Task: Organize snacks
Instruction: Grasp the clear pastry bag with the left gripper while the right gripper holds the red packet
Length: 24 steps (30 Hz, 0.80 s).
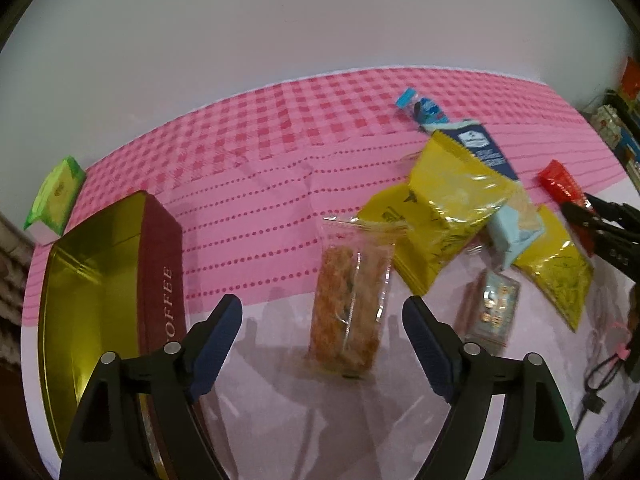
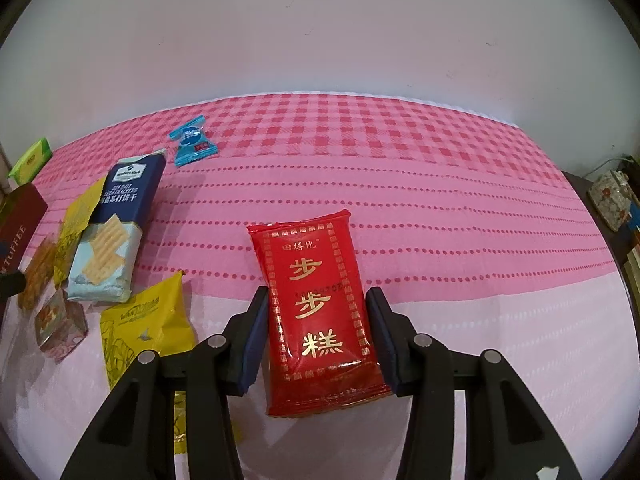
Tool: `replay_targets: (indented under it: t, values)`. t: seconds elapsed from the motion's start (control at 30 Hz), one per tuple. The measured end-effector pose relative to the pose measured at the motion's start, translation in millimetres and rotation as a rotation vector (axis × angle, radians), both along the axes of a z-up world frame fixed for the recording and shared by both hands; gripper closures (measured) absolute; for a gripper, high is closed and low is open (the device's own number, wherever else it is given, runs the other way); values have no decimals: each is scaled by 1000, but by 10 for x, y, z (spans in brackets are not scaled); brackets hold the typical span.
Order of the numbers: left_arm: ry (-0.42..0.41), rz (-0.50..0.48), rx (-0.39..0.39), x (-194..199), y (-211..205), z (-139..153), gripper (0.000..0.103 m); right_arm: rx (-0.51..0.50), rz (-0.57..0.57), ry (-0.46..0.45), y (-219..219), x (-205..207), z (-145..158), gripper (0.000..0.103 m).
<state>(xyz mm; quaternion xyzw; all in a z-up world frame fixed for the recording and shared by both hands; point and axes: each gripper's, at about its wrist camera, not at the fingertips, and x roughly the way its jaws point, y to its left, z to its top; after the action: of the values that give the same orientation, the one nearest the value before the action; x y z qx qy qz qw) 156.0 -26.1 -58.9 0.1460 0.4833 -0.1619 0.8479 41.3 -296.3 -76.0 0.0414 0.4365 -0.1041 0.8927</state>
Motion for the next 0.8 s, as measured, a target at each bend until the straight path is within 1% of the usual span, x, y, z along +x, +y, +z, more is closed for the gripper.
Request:
replay_targets:
  t: [0.07, 0.13, 0.23, 0.3, 0.4, 0.43, 0.47, 0.5, 0.53, 0.6, 0.63, 0.67, 0.8]
  values:
    - [7, 3, 8, 31, -12, -38, 20, -1, 2, 0, 0, -10, -1, 59]
    - [16, 0, -2, 45, -21, -56, 20, -1, 2, -1, -2, -8, -2, 59]
    - [6, -10, 8, 40, -59, -74, 20, -2, 2, -1, -1, -8, -3, 58]
    - [15, -22, 11, 38, -104, -102, 22, -4, 2, 0, 5, -8, -4, 58]
    - [13, -35, 24, 24, -171, -138, 34, -4, 3, 0, 13, -11, -7, 57]
    - [23, -43, 27, 25, -195, -162, 40, -4, 3, 0, 15, -13, -5, 56]
    - [35, -44, 32, 23, -207, -176, 44, -4, 2, 0, 14, -13, -5, 56]
    - [37, -45, 27, 24, -220, -189, 44, -3, 2, -1, 14, -13, -5, 56]
    - [32, -44, 24, 22, -229, -184, 49, -4, 2, 0, 15, -13, -6, 56]
    - [35, -38, 26, 37, -246, -184, 53, -3, 2, -1, 14, -14, -6, 56]
    - [33, -35, 27, 42, -247, -182, 62, -4, 2, -1, 16, -16, -5, 56]
    - [32, -32, 28, 48, -248, -183, 66, -3, 2, -1, 15, -15, -5, 56]
    - [20, -47, 46, 7, -261, -165, 66, -3, 2, -1, 19, -16, -5, 56]
